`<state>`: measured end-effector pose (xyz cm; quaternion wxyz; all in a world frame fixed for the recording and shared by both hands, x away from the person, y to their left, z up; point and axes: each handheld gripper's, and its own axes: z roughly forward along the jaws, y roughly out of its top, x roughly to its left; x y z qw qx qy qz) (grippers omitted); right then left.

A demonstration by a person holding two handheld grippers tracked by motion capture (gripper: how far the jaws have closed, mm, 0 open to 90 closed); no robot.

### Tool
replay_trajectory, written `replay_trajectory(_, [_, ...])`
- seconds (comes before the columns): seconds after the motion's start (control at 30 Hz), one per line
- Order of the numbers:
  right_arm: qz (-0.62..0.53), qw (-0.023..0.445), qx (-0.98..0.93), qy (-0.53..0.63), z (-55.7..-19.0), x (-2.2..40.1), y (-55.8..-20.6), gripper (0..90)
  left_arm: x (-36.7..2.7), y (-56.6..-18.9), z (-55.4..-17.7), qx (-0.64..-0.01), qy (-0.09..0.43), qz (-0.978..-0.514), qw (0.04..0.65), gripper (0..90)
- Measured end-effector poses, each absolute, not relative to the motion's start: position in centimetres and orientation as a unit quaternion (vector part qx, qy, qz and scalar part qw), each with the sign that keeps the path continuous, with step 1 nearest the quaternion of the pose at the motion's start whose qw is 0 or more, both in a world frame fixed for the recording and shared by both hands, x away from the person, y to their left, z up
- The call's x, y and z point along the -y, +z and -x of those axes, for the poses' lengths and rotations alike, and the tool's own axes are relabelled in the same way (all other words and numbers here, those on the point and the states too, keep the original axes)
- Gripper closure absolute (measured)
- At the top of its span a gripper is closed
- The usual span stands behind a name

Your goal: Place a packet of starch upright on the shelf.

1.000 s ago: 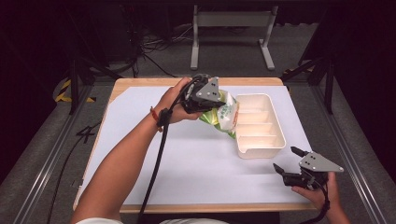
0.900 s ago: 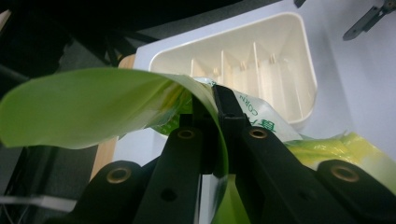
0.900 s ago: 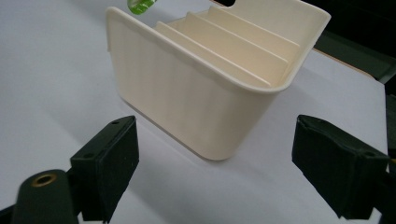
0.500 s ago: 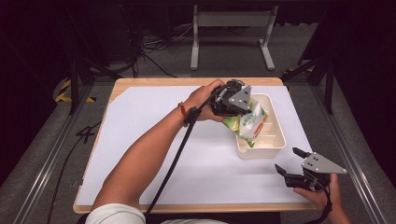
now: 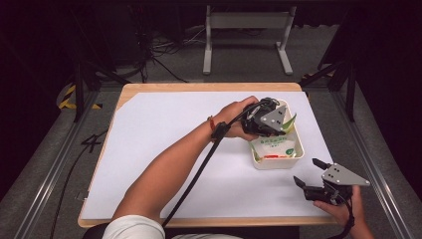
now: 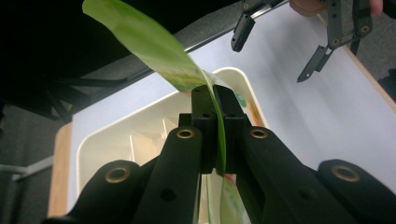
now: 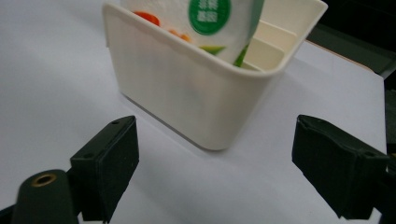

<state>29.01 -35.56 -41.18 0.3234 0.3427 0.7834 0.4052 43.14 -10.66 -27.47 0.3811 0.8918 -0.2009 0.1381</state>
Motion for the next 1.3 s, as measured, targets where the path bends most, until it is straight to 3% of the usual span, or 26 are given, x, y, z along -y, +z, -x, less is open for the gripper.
replay_trajectory(0.23, [-0.338,0.322,-0.786,0.404,-29.0,35.3,-41.2,14.8,11.5,-28.6,-43.1,0.188,0.128,-0.896,0.381,88.2])
replay_trajectory(0.37, [-0.341,0.322,-0.785,0.406,-29.0,35.5,-41.2,14.8,11.2,-28.3,-43.5,0.163,0.115,-0.884,0.423,84.1])
replay_trajectory(0.53, [-0.338,0.321,-0.787,0.404,-29.0,35.4,-41.2,14.9,10.4,-28.3,-43.9,0.145,0.112,-0.883,0.432,83.3])
replay_trajectory(1.3, [-0.334,0.322,-0.790,0.401,-29.0,35.2,-41.2,15.3,8.6,-28.8,-44.4,0.098,0.125,-0.885,0.438,81.4])
